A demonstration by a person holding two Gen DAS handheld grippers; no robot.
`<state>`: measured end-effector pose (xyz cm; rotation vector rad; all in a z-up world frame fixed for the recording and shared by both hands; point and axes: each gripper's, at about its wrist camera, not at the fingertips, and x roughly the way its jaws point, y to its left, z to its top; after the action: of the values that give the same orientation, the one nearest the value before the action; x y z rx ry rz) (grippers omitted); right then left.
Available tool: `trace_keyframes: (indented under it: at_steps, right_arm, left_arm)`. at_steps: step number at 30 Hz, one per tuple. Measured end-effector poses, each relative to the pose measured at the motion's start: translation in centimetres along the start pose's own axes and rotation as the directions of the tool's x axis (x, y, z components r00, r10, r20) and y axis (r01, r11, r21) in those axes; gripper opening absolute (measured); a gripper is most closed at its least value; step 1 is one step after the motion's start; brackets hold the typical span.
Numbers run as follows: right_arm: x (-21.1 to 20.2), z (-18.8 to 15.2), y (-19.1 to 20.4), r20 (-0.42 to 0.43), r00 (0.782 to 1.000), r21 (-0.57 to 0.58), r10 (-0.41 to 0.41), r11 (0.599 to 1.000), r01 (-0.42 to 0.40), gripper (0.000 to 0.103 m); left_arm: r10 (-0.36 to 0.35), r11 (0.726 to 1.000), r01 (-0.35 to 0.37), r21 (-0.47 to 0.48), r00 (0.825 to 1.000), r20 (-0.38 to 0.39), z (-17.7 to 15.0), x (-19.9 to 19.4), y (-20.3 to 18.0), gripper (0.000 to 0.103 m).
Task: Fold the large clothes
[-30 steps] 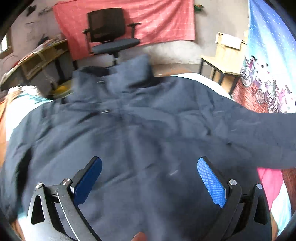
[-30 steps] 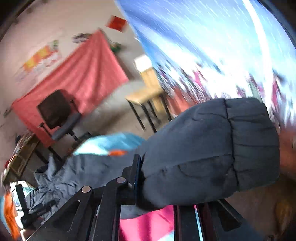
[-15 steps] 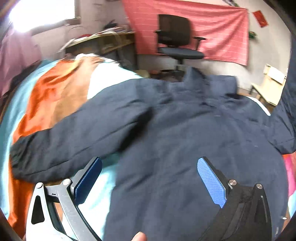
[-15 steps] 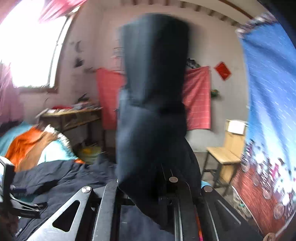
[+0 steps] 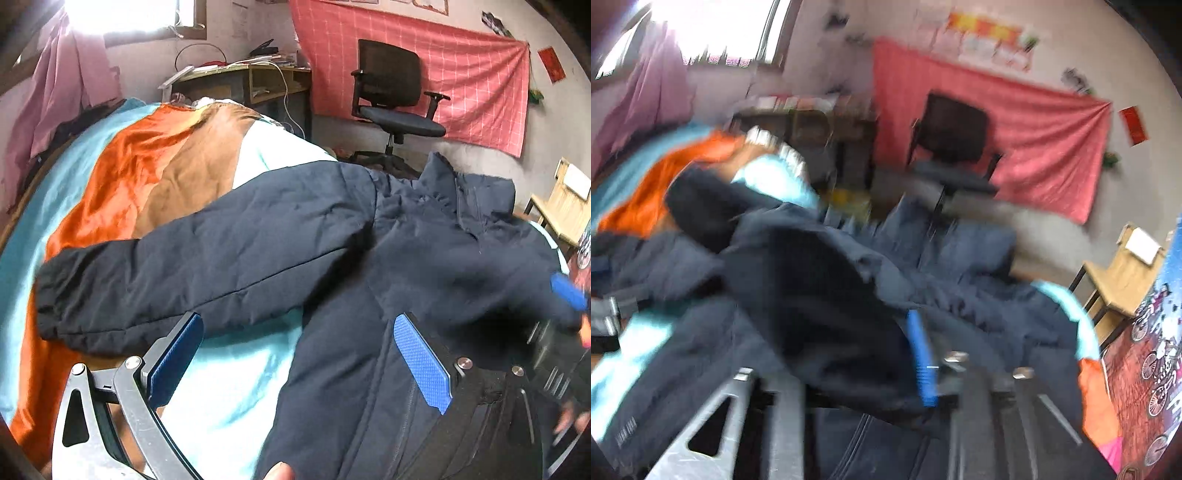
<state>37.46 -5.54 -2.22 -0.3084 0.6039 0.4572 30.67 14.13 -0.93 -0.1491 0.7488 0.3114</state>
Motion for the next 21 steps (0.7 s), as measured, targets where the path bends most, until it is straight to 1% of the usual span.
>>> trace_keyframes:
  at_steps: [1, 2, 3, 5, 7, 8, 9, 11, 12, 13, 14, 15, 17, 19, 21]
  right_arm:
    - [0.5, -0.6, -0.1, -0.027, 1.000, -0.007, 0.003, 1.000, -0.003, 0.093]
    - [0.6, -1.2, -0.4, -0.041, 0.999, -0.011, 0.009, 1.000, -0.009, 0.095]
    - [1.1, -1.9, -0.6, -0.072, 0.997, -0.013, 0.034, 0.999, -0.035, 0.095]
    - [1.1, -3.5, -0.1, -0.103, 0.994, -0.013, 0.038, 0.999, -0.039, 0.095]
    - [0.2, -4.2, -0.2, -0.107, 0.993, -0.013, 0.056, 0.998, -0.057, 0.095]
    - [-0.6, -4.7, -0.3, -0.100, 0.992, -0.009, 0.075, 0.997, -0.076, 0.095]
    - [-1.2, -5.3, -0.1, -0.098, 0.991, -0.008, 0.091, 0.996, -0.092, 0.095]
    - [-2.5, -6.6, -1.2, -0.106, 0.986, -0.006, 0.131, 0.991, -0.132, 0.095]
    - [-3.2, -7.6, -2.5, -0.105, 0.981, -0.004, 0.161, 0.987, -0.162, 0.095]
    - [-3.6, -8.5, -3.5, -0.093, 0.981, 0.000, 0.168, 0.986, -0.169, 0.095]
    - [-4.1, -9.1, -4.6, -0.070, 0.984, 0.004, 0.162, 0.987, -0.162, 0.095]
    - [-5.1, -9.9, -6.1, -0.025, 0.990, 0.014, 0.138, 0.990, -0.138, 0.095]
    - [-5.8, -10.3, -8.6, 0.018, 0.997, 0.051, 0.081, 0.995, -0.082, 0.095]
    - [-5.7, -10.2, -11.9, 0.032, 0.999, 0.138, 0.016, 0.990, -0.020, 0.095]
    - [-5.0, -9.8, -15.7, 0.028, 0.998, 0.268, -0.056, 0.962, 0.047, 0.095]
  left_arm:
    - [-0.025, 1.000, 0.025, -0.016, 1.000, -0.003, 0.0, 0.3, 0.0, 0.101]
    - [-0.054, 0.998, 0.054, -0.032, 0.999, -0.008, 0.0, 0.6, -0.1, 0.101]
    - [-0.076, 0.996, 0.075, -0.043, 0.997, -0.014, 0.1, 0.8, -0.1, 0.101]
    - [-0.122, 0.991, 0.121, -0.049, 0.992, -0.012, 0.3, 1.2, -0.6, 0.101]
    - [-0.144, 0.989, 0.144, -0.040, 0.990, -0.004, 0.5, 1.4, -1.1, 0.101]
    - [-0.170, 0.985, 0.170, -0.029, 0.985, -0.003, 0.6, 1.5, -1.6, 0.101]
    - [-0.180, 0.983, 0.180, -0.021, 0.984, -0.004, 0.7, 1.7, -2.0, 0.101]
    - [-0.170, 0.985, 0.170, 0.012, 0.985, -0.016, 0.5, 2.3, -3.1, 0.101]
    - [-0.163, 0.986, 0.164, 0.041, 0.986, -0.028, 0.3, 2.7, -3.9, 0.101]
    - [-0.155, 0.985, 0.157, 0.066, 0.987, -0.039, 0.1, 3.2, -4.5, 0.101]
    - [-0.126, 0.986, 0.131, 0.105, 0.991, -0.051, -0.3, 3.8, -5.4, 0.101]
    - [-0.098, 0.985, 0.106, 0.133, 0.993, -0.061, -0.8, 4.4, -6.0, 0.101]
    - [-0.035, 0.981, 0.052, 0.186, 0.995, -0.090, -1.5, 5.7, -7.2, 0.101]
    - [-0.005, 0.978, 0.027, 0.206, 0.994, -0.108, -2.2, 6.7, -7.7, 0.101]
    - [0.000, 0.979, 0.022, 0.201, 0.994, -0.108, -2.7, 7.3, -7.7, 0.102]
